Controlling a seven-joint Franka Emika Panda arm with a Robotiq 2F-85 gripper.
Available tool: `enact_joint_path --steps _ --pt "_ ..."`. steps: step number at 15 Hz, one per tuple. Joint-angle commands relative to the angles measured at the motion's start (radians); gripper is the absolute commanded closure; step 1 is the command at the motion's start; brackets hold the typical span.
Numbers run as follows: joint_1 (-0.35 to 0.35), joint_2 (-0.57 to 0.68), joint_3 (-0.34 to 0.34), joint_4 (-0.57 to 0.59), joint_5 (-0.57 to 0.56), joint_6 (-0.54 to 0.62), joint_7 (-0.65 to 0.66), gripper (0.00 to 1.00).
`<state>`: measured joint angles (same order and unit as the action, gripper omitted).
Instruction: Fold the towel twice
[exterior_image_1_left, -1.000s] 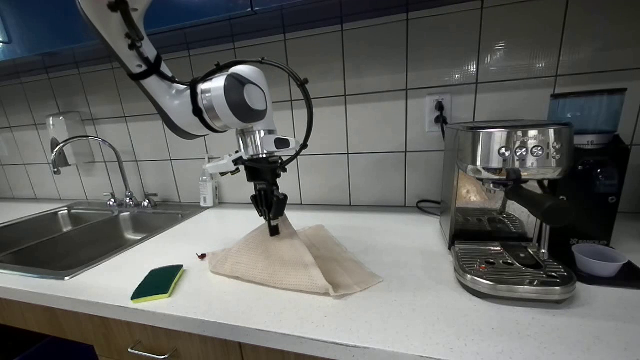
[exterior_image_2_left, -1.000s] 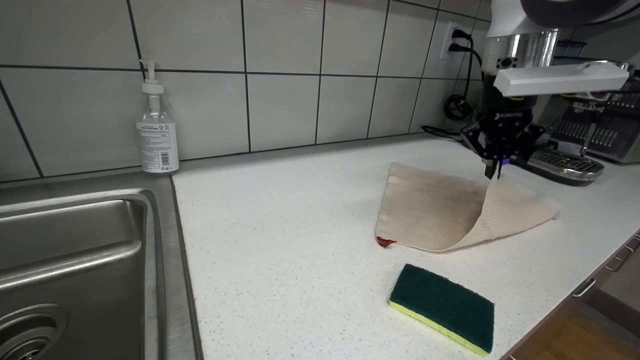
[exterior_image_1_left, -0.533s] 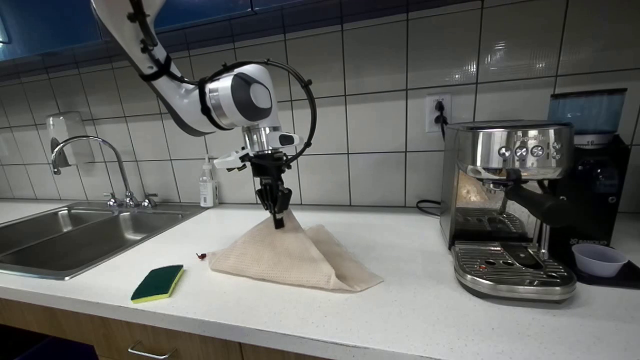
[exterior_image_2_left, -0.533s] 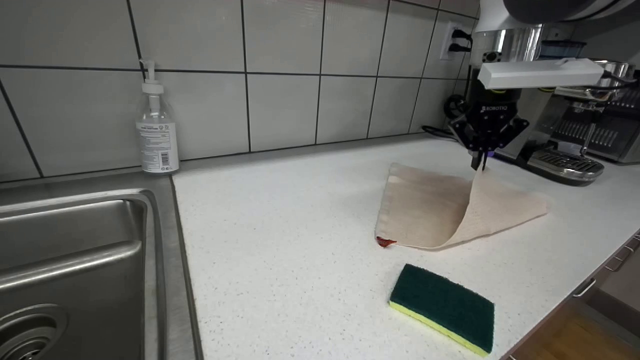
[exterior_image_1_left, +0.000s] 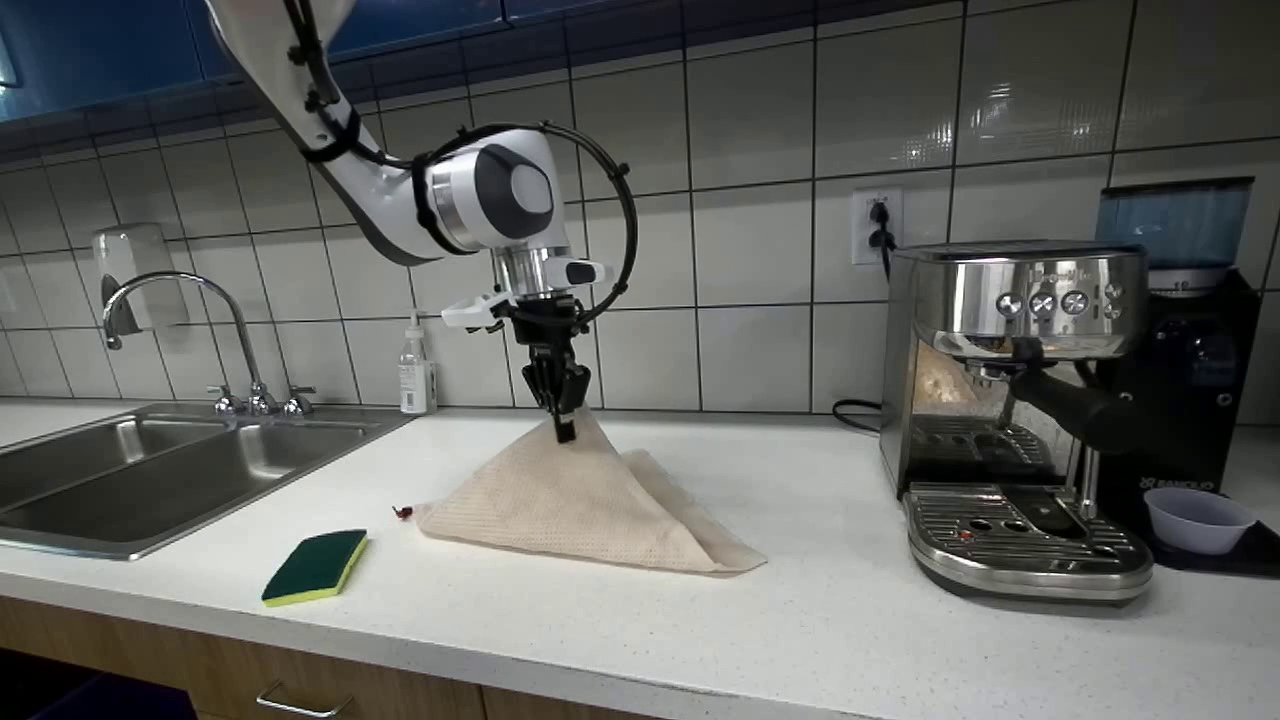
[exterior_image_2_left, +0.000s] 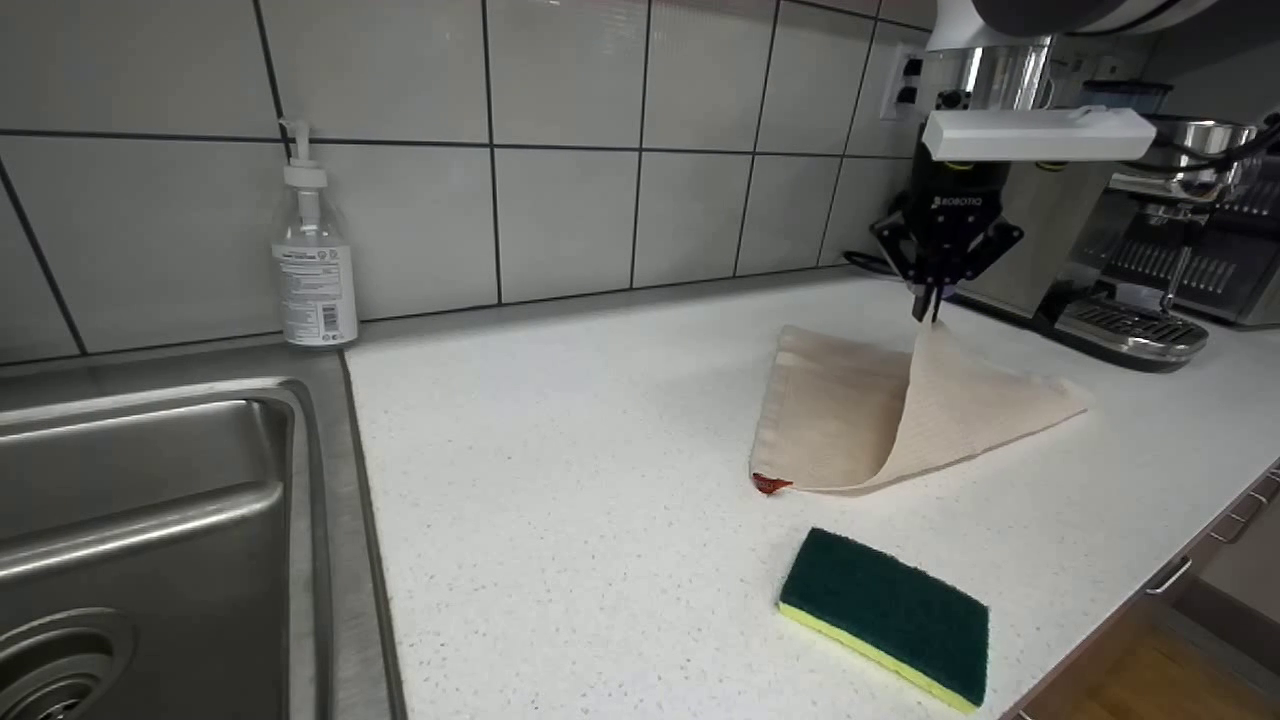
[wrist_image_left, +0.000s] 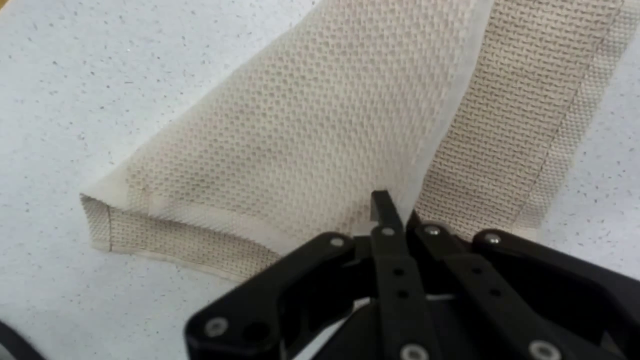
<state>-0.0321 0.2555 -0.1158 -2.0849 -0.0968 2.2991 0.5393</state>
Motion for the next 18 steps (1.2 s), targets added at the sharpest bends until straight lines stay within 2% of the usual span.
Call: enact_joint_path --steps 1,18 --pt "0.007 0.039 -0.007 0.075 0.028 -0.037 0.007 1.0" --pt "0.01 0.176 -0.028 0.26 0.073 -0.087 0.017 1.0"
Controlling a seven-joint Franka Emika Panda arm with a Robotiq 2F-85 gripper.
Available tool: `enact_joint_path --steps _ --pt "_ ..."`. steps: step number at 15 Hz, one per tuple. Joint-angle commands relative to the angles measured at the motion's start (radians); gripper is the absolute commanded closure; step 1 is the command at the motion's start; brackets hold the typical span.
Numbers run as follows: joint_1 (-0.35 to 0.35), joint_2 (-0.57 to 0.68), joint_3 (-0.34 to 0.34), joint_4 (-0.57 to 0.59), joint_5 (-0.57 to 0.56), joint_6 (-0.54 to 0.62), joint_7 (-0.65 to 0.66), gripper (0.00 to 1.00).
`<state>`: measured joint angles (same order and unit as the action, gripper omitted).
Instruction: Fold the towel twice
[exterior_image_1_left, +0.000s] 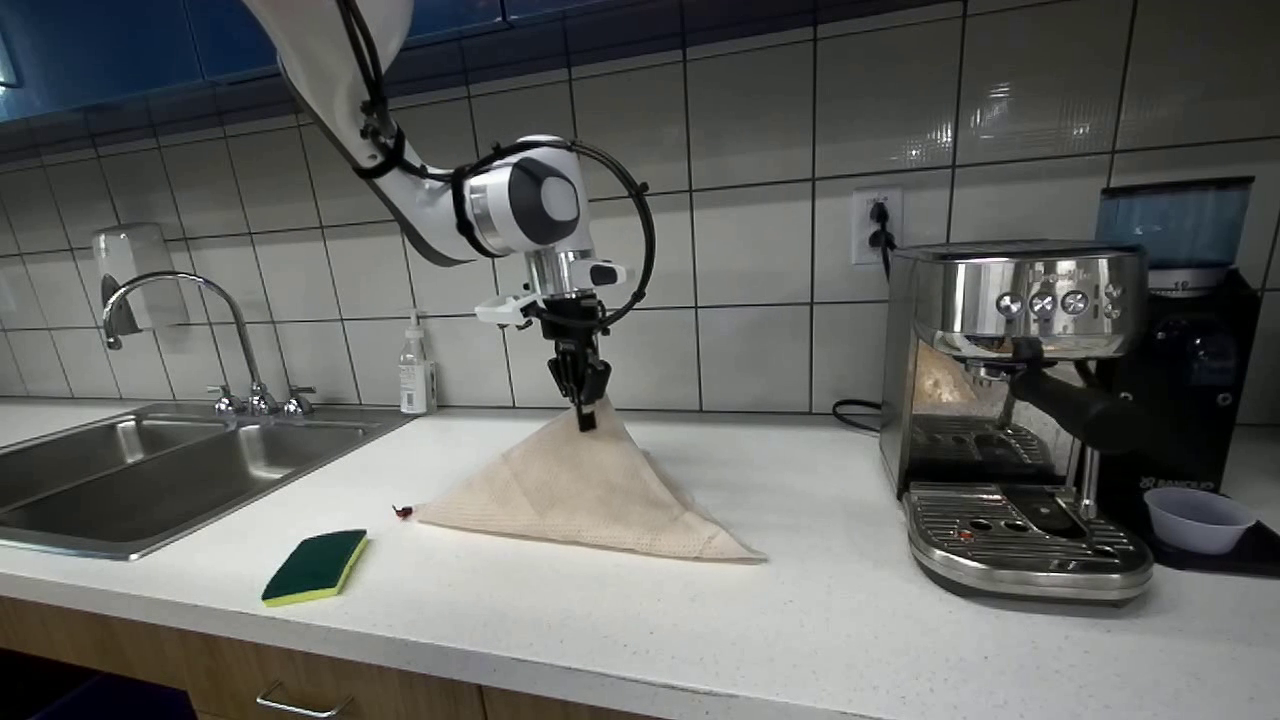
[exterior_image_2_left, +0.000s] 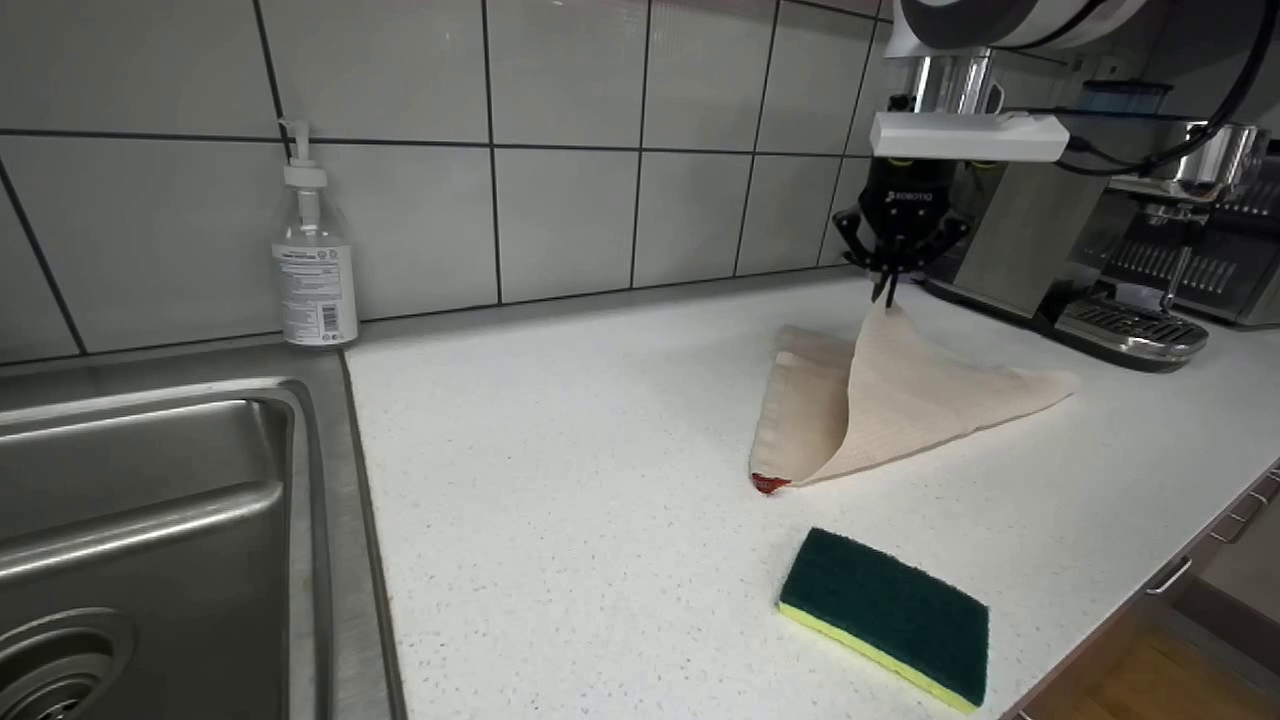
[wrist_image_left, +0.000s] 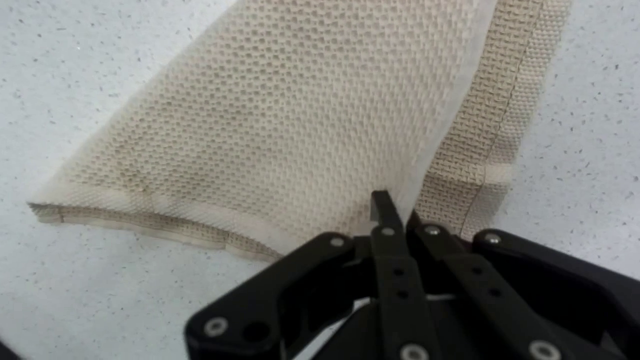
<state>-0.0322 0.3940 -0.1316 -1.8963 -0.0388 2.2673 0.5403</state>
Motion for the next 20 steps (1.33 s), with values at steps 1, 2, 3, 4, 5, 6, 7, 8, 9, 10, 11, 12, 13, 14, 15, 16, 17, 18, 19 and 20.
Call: enact_joint_path --steps 1,2,3,4,5,6,7,8,9,10,11,12,13,14,15,16,17,18,19,20 --pt "0.011 0.046 -0.012 0.084 0.015 -0.06 0.016 1.0" --pt "0.012 0.053 -0.012 0.095 0.015 -0.062 0.018 1.0" --pt "0.014 0.061 -0.012 0.108 0.014 -0.067 0.018 1.0" --pt "0.015 0.068 -0.012 0.119 0.013 -0.07 0.019 1.0" --pt "0.016 0.076 -0.013 0.13 0.012 -0.072 0.021 1.0" --pt "0.016 0.082 -0.012 0.141 0.013 -0.077 0.02 1.0" --pt "0.018 0.089 -0.012 0.152 0.012 -0.082 0.02 1.0" --pt "0.02 0.095 -0.012 0.162 0.011 -0.087 0.021 1.0" --pt "0.024 0.1 -0.012 0.17 0.008 -0.089 0.022 1.0" --pt "0.026 0.106 -0.012 0.179 0.007 -0.094 0.023 1.0" --pt "0.027 0.113 -0.012 0.19 0.008 -0.099 0.023 1.0" --pt "0.029 0.119 -0.012 0.198 0.009 -0.102 0.024 1.0" --pt "0.03 0.125 -0.013 0.208 0.007 -0.107 0.026 1.0" --pt "0.031 0.131 -0.013 0.216 0.008 -0.111 0.026 1.0" --pt "0.033 0.136 -0.014 0.224 0.006 -0.114 0.028 1.0" --pt "0.034 0.141 -0.014 0.23 0.006 -0.119 0.028 1.0" --pt "0.034 0.145 -0.015 0.235 0.005 -0.123 0.029 1.0" --pt "0.034 0.149 -0.015 0.24 0.005 -0.127 0.029 1.0" --pt "0.035 0.153 -0.016 0.244 0.005 -0.129 0.03 1.0" --pt "0.035 0.157 -0.016 0.248 0.004 -0.132 0.031 1.0"
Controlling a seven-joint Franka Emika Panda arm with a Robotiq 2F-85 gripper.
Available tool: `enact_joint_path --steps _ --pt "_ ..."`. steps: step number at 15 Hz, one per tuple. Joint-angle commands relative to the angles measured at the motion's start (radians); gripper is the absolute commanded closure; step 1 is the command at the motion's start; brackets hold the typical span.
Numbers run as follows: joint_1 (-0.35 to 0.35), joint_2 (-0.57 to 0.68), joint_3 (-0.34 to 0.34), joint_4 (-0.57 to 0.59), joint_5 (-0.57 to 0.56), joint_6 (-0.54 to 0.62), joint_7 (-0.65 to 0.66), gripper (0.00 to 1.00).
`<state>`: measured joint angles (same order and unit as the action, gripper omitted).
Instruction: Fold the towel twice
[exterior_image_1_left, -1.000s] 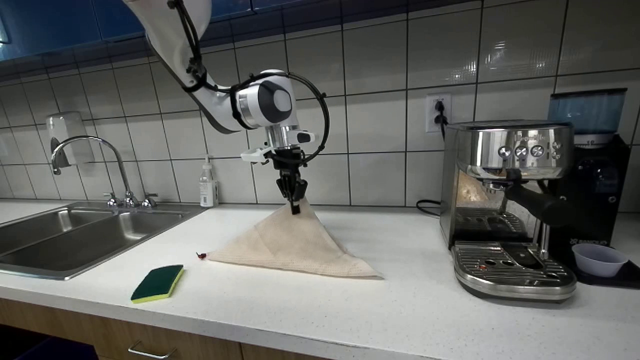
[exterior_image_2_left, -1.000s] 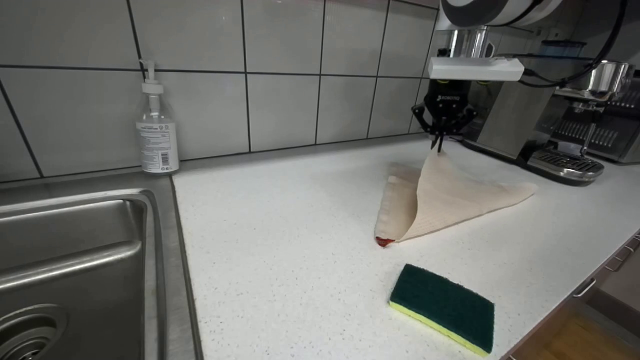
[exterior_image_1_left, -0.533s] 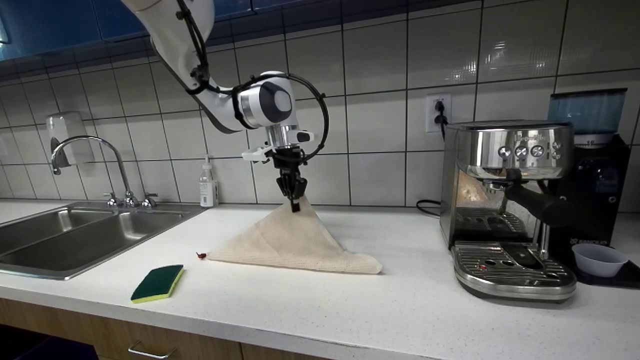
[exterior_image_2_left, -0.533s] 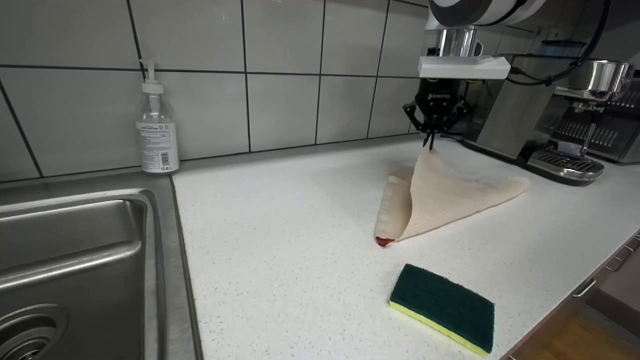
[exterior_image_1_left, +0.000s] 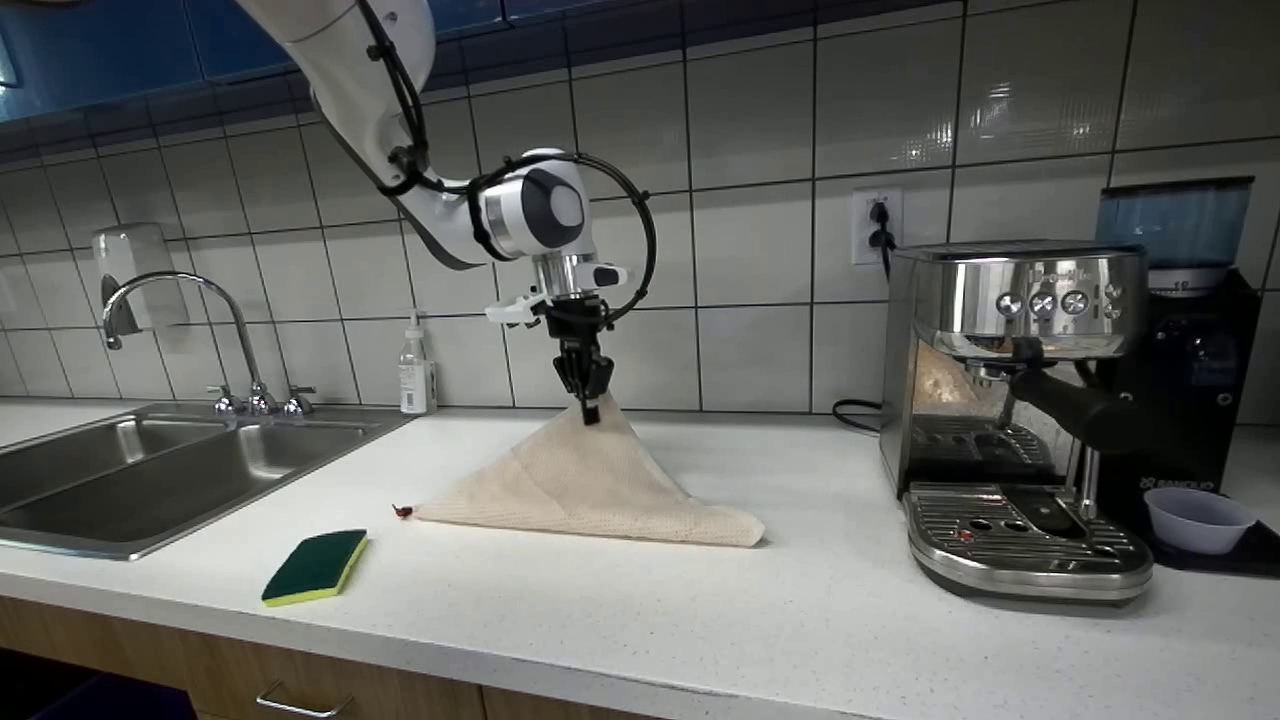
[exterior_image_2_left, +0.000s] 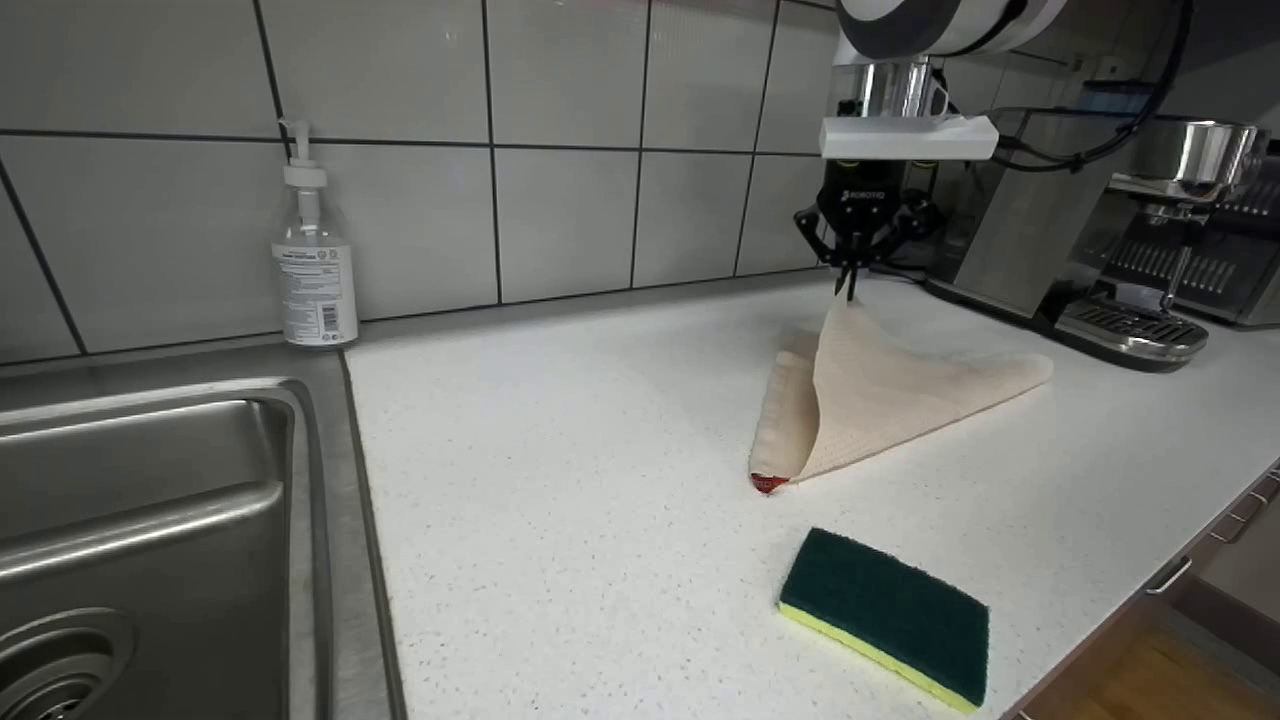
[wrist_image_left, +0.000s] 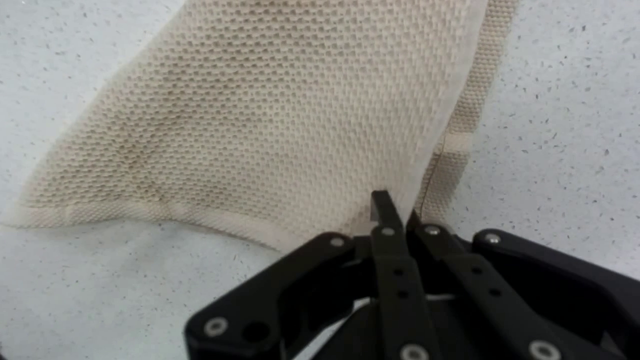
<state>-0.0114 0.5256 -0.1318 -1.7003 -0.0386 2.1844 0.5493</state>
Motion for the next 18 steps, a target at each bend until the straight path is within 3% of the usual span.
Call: enact_joint_path --steps 1,8,9,11,18 --pt "0.015 0.03 -0.017 0.056 0.003 -0.052 0.023 1.0" --pt "0.014 0.049 -0.017 0.073 0.007 -0.062 0.022 1.0" --pt "0.014 0.05 -0.017 0.075 0.007 -0.063 0.023 0.73" --pt "0.016 0.049 -0.019 0.075 0.004 -0.06 0.026 0.66" --pt "0.012 0.038 -0.021 0.061 0.009 -0.052 0.023 0.14"
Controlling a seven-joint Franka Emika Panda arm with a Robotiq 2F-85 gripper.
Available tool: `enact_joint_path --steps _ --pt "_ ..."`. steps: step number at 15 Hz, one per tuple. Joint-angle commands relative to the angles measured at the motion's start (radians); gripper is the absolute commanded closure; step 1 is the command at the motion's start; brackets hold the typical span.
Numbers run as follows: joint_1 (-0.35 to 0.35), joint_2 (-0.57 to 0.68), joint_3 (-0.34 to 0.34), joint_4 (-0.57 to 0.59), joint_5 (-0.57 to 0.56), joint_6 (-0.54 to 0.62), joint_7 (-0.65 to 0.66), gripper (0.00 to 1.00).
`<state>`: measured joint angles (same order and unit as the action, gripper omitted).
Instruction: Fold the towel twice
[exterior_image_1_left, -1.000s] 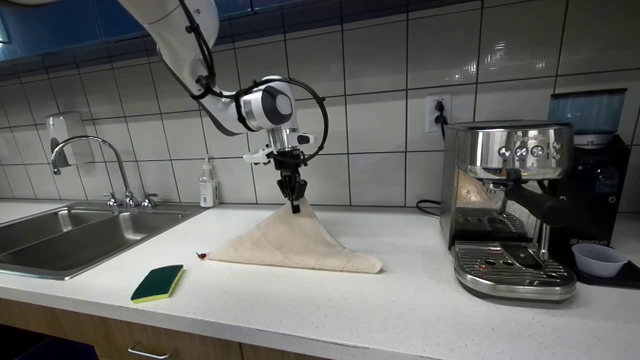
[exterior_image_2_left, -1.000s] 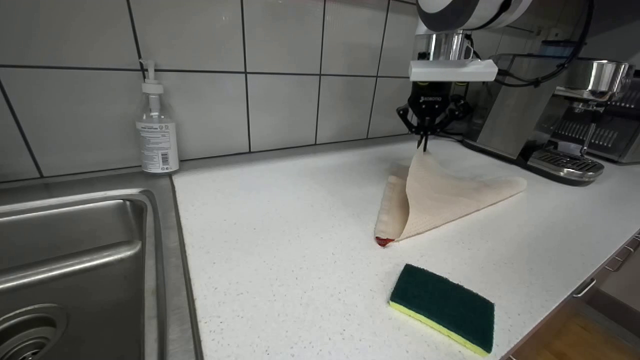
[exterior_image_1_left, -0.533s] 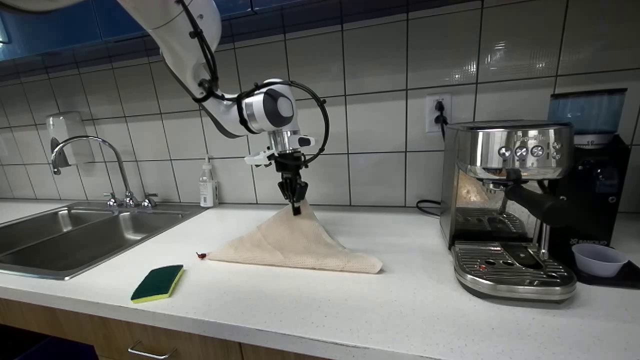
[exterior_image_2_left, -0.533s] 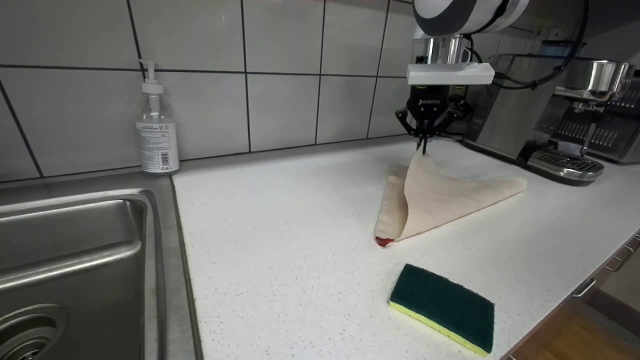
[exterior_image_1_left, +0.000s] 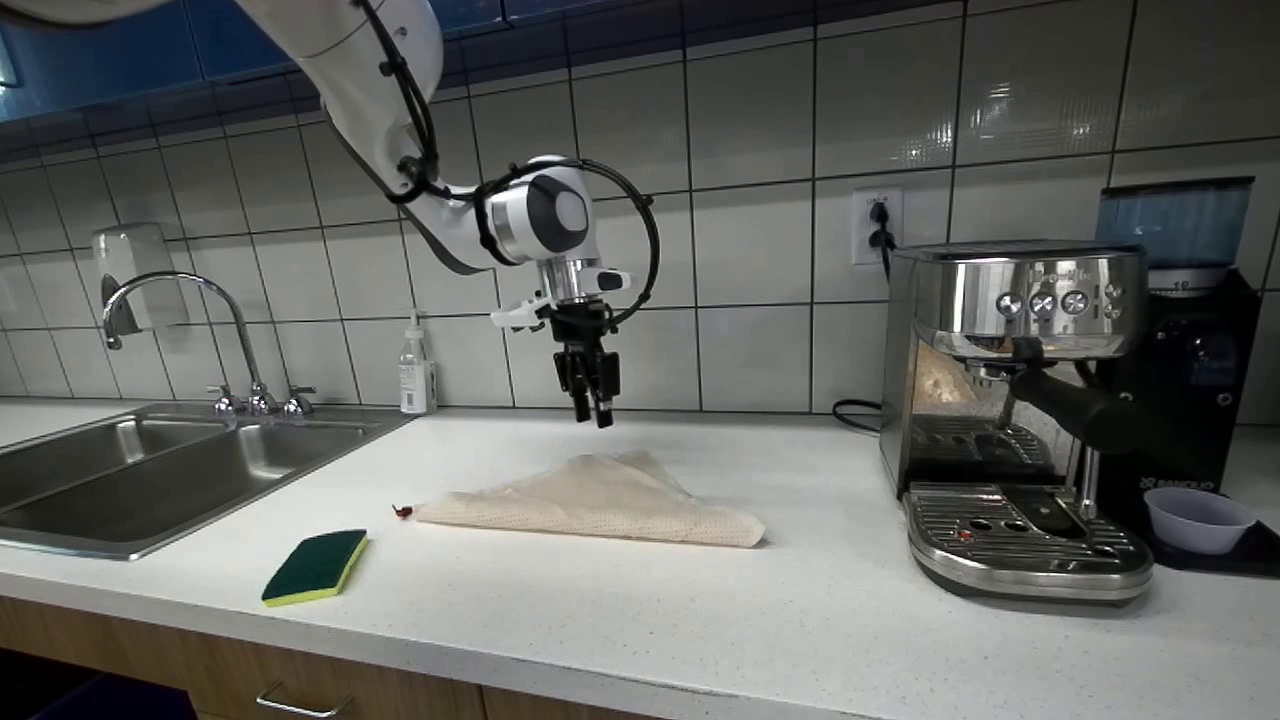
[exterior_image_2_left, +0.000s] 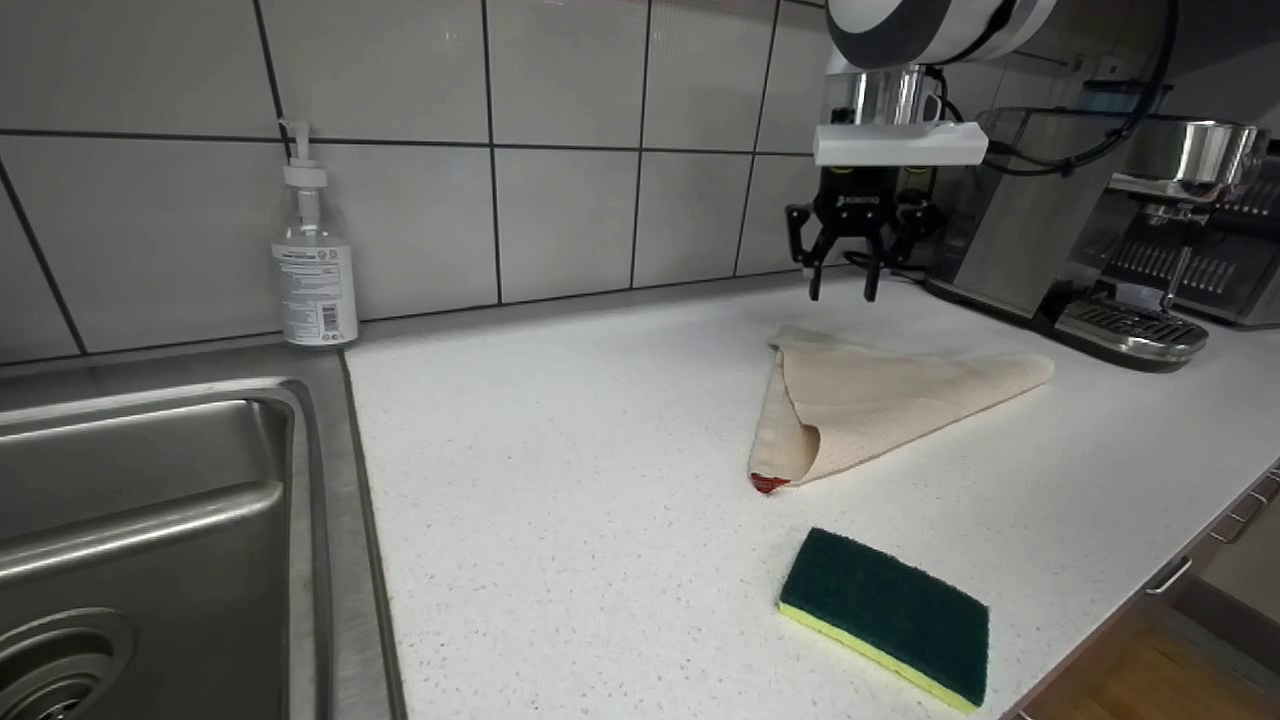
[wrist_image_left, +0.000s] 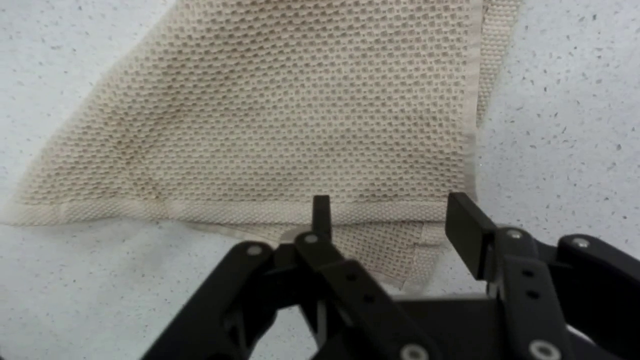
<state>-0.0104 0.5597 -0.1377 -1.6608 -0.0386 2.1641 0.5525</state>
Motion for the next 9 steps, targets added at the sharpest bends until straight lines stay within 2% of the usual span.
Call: enact_joint_path --steps 1,2,9 --pt "0.01 0.001 -0.016 0.017 0.009 -0.032 0.019 0.05" --pt "0.008 -0.003 -0.017 0.009 0.011 -0.031 0.017 0.0" --pt "-0.01 -0.025 -0.036 -0.045 0.022 -0.028 0.012 0.0"
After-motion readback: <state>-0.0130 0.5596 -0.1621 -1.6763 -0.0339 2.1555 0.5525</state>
